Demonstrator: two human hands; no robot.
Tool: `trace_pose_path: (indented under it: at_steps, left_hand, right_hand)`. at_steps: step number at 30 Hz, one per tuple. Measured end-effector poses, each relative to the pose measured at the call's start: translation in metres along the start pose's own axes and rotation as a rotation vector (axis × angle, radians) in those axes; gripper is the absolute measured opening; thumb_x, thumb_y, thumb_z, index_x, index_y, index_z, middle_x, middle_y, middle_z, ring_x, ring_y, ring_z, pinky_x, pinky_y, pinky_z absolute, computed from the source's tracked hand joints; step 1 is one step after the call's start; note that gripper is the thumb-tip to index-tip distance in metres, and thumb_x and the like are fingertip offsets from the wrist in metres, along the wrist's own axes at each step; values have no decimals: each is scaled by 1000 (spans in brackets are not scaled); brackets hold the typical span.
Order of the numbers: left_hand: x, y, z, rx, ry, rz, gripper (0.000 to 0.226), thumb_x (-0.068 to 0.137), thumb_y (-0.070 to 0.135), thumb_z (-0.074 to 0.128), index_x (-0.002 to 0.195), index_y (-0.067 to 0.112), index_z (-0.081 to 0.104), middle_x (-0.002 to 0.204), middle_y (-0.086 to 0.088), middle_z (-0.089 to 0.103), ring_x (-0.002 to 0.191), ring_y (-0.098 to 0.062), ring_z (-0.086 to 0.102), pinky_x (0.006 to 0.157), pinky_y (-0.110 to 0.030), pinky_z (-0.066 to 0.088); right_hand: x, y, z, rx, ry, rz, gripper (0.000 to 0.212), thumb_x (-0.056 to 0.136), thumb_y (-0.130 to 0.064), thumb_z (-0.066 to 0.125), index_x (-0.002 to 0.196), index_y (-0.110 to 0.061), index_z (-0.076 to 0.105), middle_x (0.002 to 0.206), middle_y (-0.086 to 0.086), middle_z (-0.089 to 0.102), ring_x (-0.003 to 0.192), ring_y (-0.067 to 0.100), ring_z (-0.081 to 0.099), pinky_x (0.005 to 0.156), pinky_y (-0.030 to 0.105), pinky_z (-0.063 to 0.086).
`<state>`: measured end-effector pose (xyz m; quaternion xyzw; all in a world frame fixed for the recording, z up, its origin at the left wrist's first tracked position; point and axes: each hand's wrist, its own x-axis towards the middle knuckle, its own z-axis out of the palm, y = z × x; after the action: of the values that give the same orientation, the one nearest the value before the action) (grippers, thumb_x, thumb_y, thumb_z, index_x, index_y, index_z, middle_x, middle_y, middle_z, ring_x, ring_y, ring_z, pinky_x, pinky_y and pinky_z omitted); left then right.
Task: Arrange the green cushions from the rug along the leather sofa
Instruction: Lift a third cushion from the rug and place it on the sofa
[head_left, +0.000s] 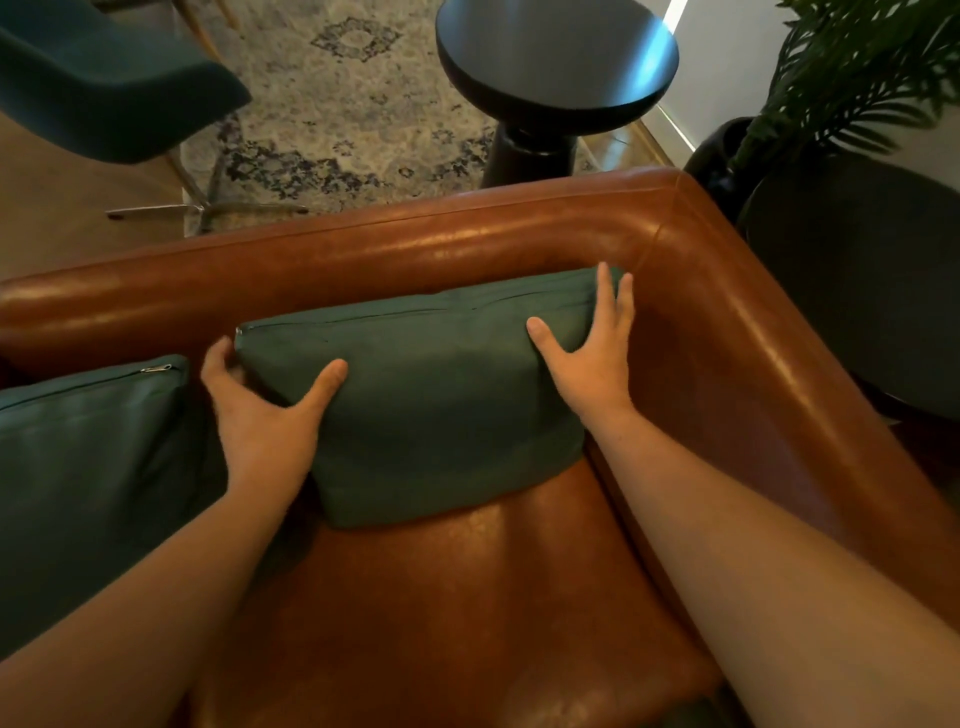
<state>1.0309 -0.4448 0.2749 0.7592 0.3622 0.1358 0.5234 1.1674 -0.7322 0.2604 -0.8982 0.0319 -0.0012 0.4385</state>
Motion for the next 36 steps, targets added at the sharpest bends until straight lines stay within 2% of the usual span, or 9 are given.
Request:
trace_pose_path:
  at_steps: [3,7,11,14,18,22,27,30,36]
  left_hand:
    - [-6,-18,6,-178,-114,-210,122,52,85,85,155,45,33,147,12,55,136,-19,55,115,-50,46]
    - [0,-15,8,-186,-185,-288,119,56,89,80,156,52,25,146,11,54,134,-26,56,111,-59,48]
    - [8,-6,9,-116,-166,-319,123,55,94,75,156,49,23,150,6,55,132,-31,57,107,-61,50]
    - [7,-7,7,-120,-153,-322,123,52,95,75,155,50,26,147,8,57,131,-28,59,107,-61,51]
    - [9,-12,4,-105,-114,-342,120,56,95,74,156,49,27,148,7,56,131,-30,58,106,-61,51]
    - [14,-13,1,-136,-114,-397,112,67,84,76,160,46,24,151,5,53,135,-33,55,104,-65,50]
    - [17,-8,1,-140,-110,-387,113,72,77,78,162,40,20,155,1,49,138,-34,52,107,-63,49]
    - [13,-5,-3,17,-42,-246,118,72,79,77,164,36,16,160,-1,46,142,-32,49,114,-57,45]
    - [-6,1,-24,323,-23,131,104,87,55,78,166,39,11,173,-2,15,159,-26,17,126,-44,19]
  right_hand:
    - [-15,9,9,85,54,62,112,89,-54,77,169,-29,3,176,-6,-7,160,12,2,125,27,14]
    - [-16,11,11,175,77,122,116,84,-54,83,168,-36,4,175,-5,-8,160,13,2,115,22,14]
    - [-17,18,20,357,65,273,119,63,-81,81,161,-37,31,160,-1,44,146,19,45,125,37,31]
    - [-17,22,25,361,23,313,113,50,-94,75,147,-40,49,135,-9,62,126,14,61,111,45,50]
    - [-14,17,29,302,3,288,92,60,-87,76,137,-41,57,131,-9,64,122,16,62,108,46,52]
    - [-11,11,35,284,-28,267,103,50,-98,69,136,-44,56,130,-8,64,122,16,63,106,47,54]
    - [-13,6,34,285,1,287,118,58,-87,76,158,-40,35,148,-3,51,136,21,52,116,49,45]
    - [-16,1,30,255,34,320,128,61,-83,75,165,-31,21,159,2,40,146,25,43,121,49,39]
    - [-32,-13,25,4,151,181,99,87,-57,77,164,-21,26,165,9,28,151,31,31,122,46,33]
